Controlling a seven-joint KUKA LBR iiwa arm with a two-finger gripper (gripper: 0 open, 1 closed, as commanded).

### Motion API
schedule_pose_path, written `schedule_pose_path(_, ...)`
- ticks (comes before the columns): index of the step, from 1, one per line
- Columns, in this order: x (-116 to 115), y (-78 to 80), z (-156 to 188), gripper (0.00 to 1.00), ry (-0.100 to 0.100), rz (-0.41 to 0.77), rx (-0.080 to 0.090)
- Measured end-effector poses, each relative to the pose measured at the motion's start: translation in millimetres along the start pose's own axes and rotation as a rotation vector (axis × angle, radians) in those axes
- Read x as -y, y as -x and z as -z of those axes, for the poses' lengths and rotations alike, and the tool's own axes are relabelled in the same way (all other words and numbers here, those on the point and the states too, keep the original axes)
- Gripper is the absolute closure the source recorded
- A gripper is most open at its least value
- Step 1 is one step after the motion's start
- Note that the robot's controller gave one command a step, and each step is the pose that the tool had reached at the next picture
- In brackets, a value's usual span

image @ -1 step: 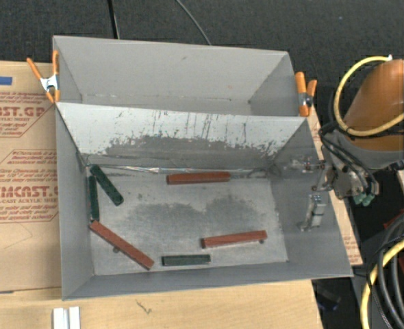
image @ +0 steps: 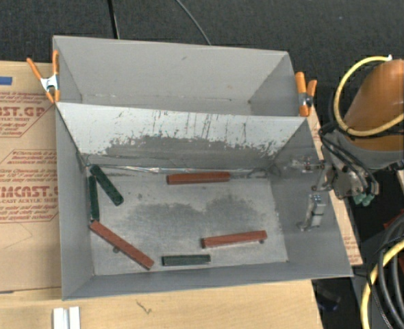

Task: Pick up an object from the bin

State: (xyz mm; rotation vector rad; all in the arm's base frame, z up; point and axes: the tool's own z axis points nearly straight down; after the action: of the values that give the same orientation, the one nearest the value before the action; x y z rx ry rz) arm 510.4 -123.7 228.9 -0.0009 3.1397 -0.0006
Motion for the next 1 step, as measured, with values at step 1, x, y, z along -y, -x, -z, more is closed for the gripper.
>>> schedule_pose_path(1,-45.7,-3.4,-29.5,0.0,-0.002,0.012,0.003)
